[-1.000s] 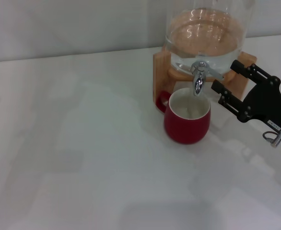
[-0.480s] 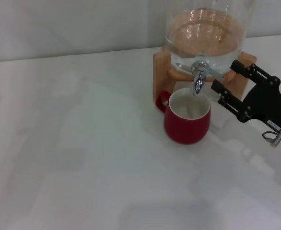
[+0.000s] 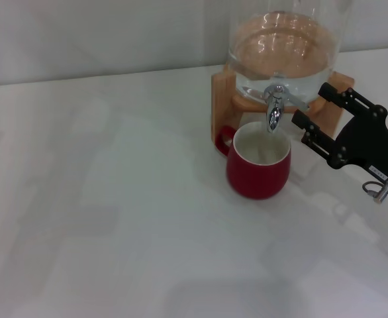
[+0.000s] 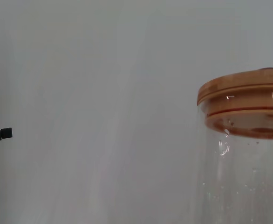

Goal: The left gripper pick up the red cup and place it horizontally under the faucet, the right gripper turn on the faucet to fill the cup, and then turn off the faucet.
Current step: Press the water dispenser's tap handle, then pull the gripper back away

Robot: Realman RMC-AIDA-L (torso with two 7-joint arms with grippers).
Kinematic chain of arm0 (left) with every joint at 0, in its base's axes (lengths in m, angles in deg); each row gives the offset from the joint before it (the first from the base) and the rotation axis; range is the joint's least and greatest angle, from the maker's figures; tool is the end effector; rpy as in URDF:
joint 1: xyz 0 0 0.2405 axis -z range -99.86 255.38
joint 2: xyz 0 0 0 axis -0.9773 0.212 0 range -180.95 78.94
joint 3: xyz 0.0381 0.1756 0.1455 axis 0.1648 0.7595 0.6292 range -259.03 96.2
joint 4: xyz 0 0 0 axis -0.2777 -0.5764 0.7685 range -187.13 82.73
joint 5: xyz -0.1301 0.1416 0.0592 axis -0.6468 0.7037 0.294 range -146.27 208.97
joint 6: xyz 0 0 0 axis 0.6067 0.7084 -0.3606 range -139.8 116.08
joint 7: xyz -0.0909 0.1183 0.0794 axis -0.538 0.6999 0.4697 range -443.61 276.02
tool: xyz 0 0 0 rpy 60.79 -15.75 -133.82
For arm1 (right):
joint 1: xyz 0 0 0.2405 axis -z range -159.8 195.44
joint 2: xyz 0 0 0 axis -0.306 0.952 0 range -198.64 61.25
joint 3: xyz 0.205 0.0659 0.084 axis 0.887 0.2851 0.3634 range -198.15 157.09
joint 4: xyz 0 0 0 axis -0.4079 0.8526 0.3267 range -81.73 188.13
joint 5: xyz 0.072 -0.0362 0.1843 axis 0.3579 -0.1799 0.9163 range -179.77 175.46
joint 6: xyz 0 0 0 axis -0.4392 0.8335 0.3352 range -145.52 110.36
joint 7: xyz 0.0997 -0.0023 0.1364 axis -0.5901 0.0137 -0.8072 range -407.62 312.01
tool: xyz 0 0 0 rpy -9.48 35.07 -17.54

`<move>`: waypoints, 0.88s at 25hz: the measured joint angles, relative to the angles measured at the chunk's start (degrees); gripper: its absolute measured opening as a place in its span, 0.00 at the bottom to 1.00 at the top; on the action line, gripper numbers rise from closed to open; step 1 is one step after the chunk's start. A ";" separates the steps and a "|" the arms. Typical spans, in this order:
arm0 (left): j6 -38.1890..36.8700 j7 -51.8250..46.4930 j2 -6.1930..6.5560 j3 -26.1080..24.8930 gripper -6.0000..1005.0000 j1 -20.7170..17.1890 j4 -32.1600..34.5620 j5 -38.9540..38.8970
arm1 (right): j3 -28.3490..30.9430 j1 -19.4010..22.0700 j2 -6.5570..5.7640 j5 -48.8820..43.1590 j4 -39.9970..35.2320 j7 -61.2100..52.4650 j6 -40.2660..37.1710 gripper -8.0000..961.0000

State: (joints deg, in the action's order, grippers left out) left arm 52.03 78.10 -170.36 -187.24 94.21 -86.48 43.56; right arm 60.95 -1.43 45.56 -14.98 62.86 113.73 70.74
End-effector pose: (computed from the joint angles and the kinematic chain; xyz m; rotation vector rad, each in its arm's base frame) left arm -0.2567 0.3636 0.0956 -1.4718 -0.2496 -0.8643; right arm 0.2620 0.2919 0.0131 -1.9588 0.1485 0.9523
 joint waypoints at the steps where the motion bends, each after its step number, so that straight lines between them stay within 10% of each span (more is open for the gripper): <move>1: 0.00 0.00 0.00 0.00 0.88 0.02 0.00 0.00 | 0.00 0.00 0.00 0.00 0.00 0.00 0.00 0.64; 22: 0.00 0.00 0.00 0.00 0.88 0.08 0.00 0.00 | 0.08 0.00 -0.18 -0.01 0.00 -0.09 -0.09 0.64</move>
State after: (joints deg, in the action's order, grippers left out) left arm 52.04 78.10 -170.36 -187.24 94.29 -86.48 43.57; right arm 61.03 -1.43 45.38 -14.99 62.86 113.64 70.66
